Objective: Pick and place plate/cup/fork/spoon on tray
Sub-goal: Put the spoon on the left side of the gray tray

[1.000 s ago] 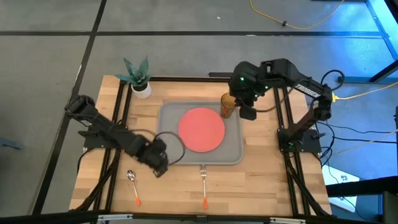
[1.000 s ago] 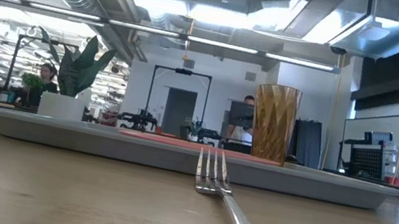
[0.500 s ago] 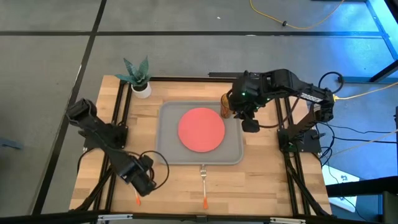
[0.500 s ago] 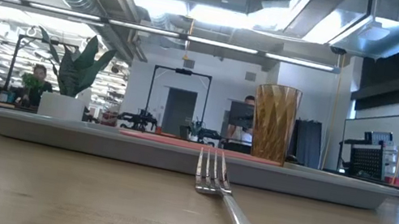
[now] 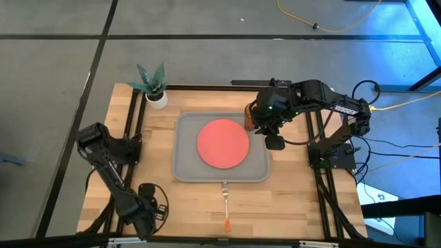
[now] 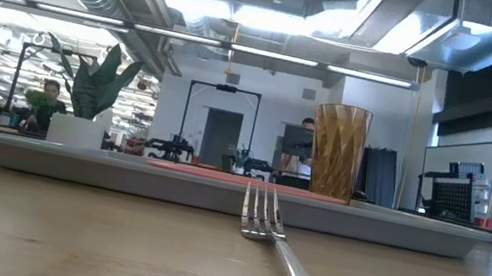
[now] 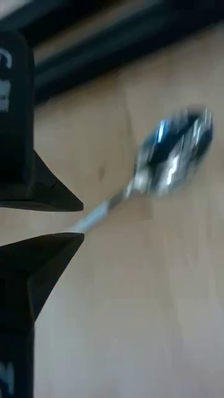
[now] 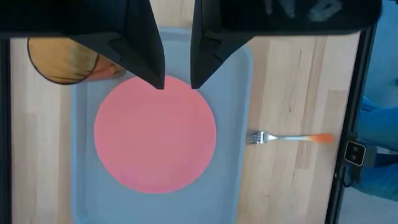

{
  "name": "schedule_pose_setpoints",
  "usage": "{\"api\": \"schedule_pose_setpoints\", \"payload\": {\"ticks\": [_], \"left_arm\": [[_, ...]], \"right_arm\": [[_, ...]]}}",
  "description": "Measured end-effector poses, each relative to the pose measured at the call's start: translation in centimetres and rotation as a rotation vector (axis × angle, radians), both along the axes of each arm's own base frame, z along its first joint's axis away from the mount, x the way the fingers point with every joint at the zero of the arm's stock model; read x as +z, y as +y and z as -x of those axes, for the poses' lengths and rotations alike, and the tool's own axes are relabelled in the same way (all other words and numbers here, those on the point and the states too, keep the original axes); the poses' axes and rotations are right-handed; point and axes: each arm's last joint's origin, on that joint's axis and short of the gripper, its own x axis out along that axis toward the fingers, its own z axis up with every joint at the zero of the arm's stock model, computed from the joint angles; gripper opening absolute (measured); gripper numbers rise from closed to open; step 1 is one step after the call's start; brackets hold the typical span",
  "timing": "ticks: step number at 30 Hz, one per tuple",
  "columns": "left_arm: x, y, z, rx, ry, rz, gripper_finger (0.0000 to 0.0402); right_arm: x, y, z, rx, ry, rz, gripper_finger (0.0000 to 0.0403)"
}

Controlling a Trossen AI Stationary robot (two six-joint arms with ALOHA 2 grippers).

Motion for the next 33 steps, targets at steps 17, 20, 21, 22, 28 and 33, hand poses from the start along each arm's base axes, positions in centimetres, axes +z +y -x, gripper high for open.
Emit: {"api": "schedule_pose_setpoints", "payload": {"ticks": [17,20,21,22,28,33], "left_arm": [[-2.1,0.0,-0.4,0.033,0.049,-0.091,0.0060],[-2.3,0.1,-0.9,0.048,0.052,-0.081,0.0058],[-2.4,0.1,-0.9,0.051,0.059,-0.078,0.0057],[-2.4,0.2,-1.0,0.055,0.066,-0.075,0.0058],[-2.4,0.1,-0.9,0.063,0.095,-0.058,0.0058],[-2.4,0.2,-1.0,0.063,0.085,-0.064,0.0059]], "right_arm": [[0.0,0.0,-0.1,-0.001,-0.010,0.000,0.0078],[0.0,0.0,-0.1,-0.001,-0.010,0.000,0.0078],[0.0,0.0,-0.1,0.000,-0.010,0.000,0.0078],[0.0,0.0,-0.1,0.000,-0.010,0.000,0.0078],[0.0,0.0,-0.1,0.000,-0.009,0.000,0.0078],[0.0,0.0,-0.1,0.000,-0.009,0.000,0.0078]]}}
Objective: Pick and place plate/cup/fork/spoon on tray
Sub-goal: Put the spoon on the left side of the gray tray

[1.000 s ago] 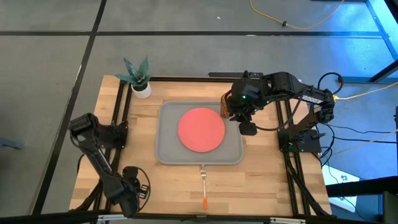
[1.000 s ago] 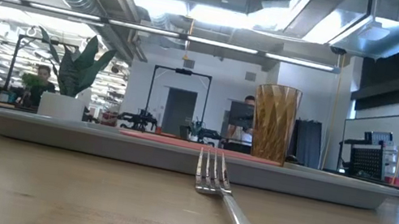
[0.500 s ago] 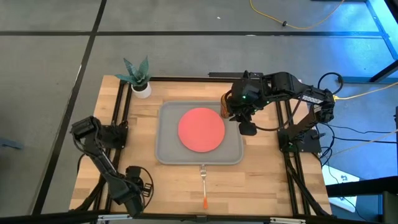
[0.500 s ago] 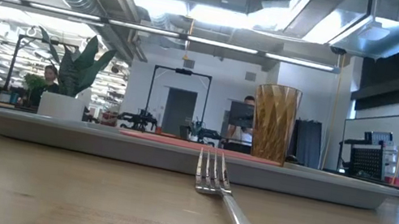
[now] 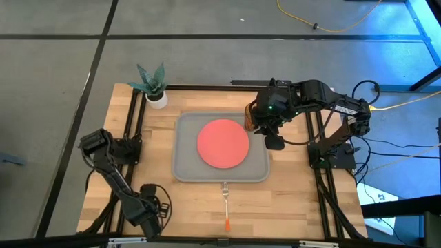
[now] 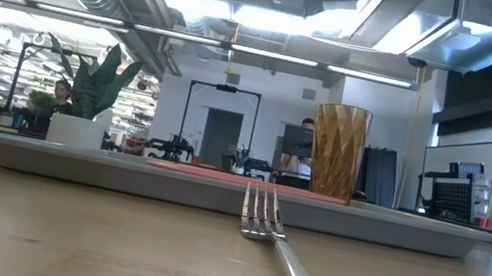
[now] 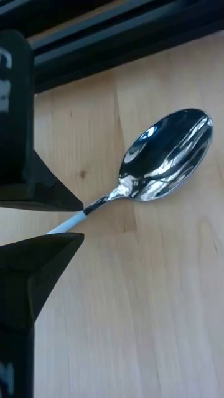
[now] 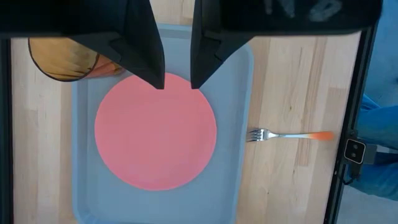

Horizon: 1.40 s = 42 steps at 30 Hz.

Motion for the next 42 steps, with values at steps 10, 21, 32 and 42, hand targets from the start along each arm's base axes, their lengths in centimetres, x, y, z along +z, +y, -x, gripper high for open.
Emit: {"api": "schedule_pose_setpoints", "payload": {"ticks": [10,21,32,42], "left_arm": [[-0.2,0.1,0.1,0.002,0.018,-0.014,0.0060],[-1.4,-0.3,-0.2,-0.001,0.015,-0.034,0.0060],[-1.4,-0.6,0.2,-0.045,0.045,-0.009,0.0055],[-1.5,-0.6,0.3,-0.057,0.069,0.008,0.0007]], "right_arm": [[0.0,0.0,0.0,0.000,0.001,0.000,0.0078],[0.0,0.0,0.0,0.000,0.001,0.000,0.0078],[0.0,0.0,0.0,0.000,0.001,0.000,0.0078],[0.0,0.0,0.0,0.001,0.001,0.000,0.0078]]}}
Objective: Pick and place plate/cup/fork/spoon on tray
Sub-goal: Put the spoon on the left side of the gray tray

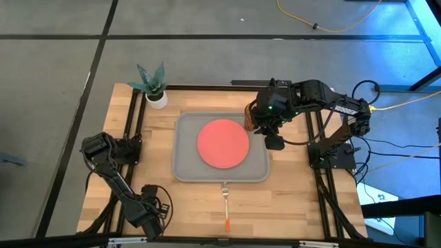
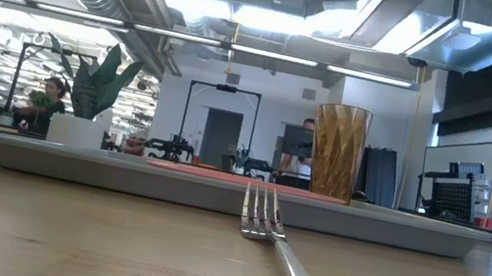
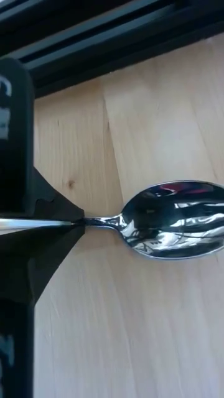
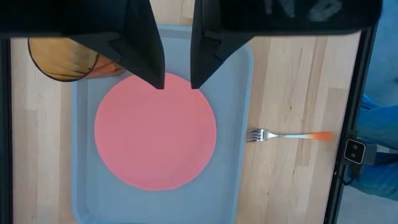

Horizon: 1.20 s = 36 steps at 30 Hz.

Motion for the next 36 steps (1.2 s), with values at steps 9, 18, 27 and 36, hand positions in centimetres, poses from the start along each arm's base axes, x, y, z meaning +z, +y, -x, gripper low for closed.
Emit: {"api": "schedule_pose_setpoints", "payload": {"ticks": [9,18,27,36], "left_arm": [[0.3,0.3,-0.2,-0.058,-0.011,0.003,0.0002],[2.3,1.8,-1.4,-0.132,-0.084,0.032,0.0001],[3.5,5.4,-5.0,-0.282,-0.145,0.014,0.0000],[5.8,11.3,-7.9,-0.329,-0.179,-0.059,0.0000]], "right_arm": [[0.0,0.0,0.0,0.000,0.000,0.000,0.0078],[0.0,0.0,0.0,0.000,0.001,0.000,0.0078],[0.0,0.0,0.0,0.000,0.001,0.000,0.0078],[0.0,0.0,0.0,-0.003,0.002,-0.002,0.0078]]}}
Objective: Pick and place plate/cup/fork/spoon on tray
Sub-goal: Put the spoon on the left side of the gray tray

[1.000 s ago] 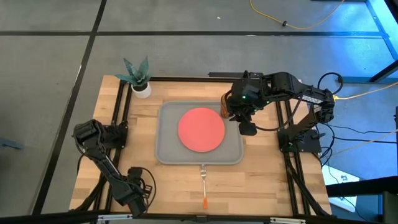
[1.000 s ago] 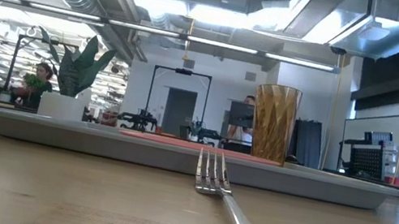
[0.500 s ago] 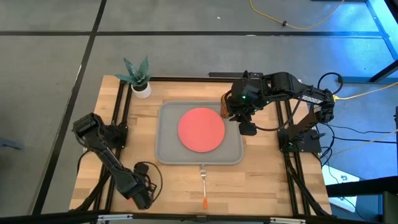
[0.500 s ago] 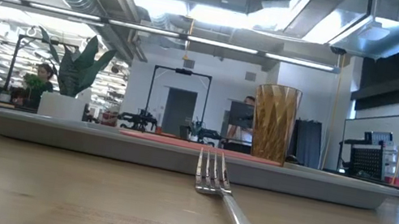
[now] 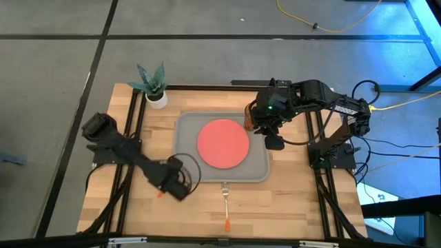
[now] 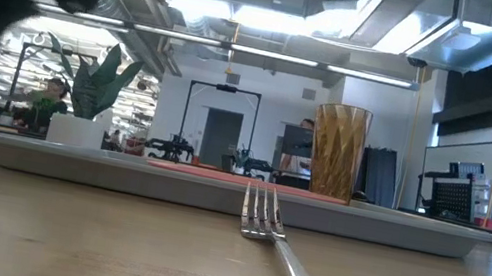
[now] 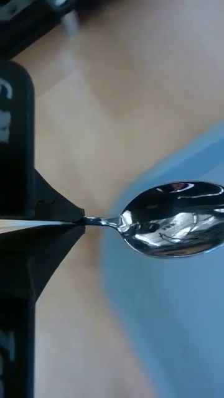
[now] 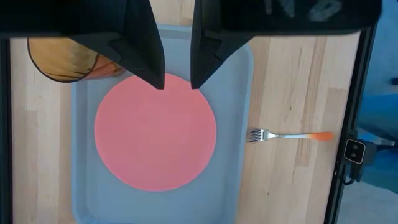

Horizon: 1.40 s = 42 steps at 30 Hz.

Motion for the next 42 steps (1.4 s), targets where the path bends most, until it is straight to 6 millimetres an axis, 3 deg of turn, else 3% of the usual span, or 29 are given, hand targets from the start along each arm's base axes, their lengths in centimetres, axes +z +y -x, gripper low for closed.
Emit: {"api": "schedule_pose_setpoints", "payload": {"ticks": [8,13,18,33,42], "left_arm": [[0.3,6.3,-2.6,0.008,0.025,-0.046,0.0000],[0.3,10.7,-3.5,0.139,0.027,-0.075,0.0000],[-0.1,13.6,-4.0,0.240,0.035,-0.066,0.0000],[-1.5,16.5,-4.8,0.365,0.045,-0.033,0.0002],[-3.6,17.3,-5.2,0.393,0.123,-0.001,0.0003]], "right_arm": [[0.0,0.0,0.0,0.002,0.006,0.001,0.0078],[0.0,0.0,0.0,0.002,0.006,0.002,0.0078],[0.0,0.0,0.1,0.005,0.006,0.003,0.0078],[-0.1,0.0,0.1,0.005,0.012,0.004,0.0078],[-0.1,0.0,0.1,0.006,0.017,0.004,0.0078]]}}
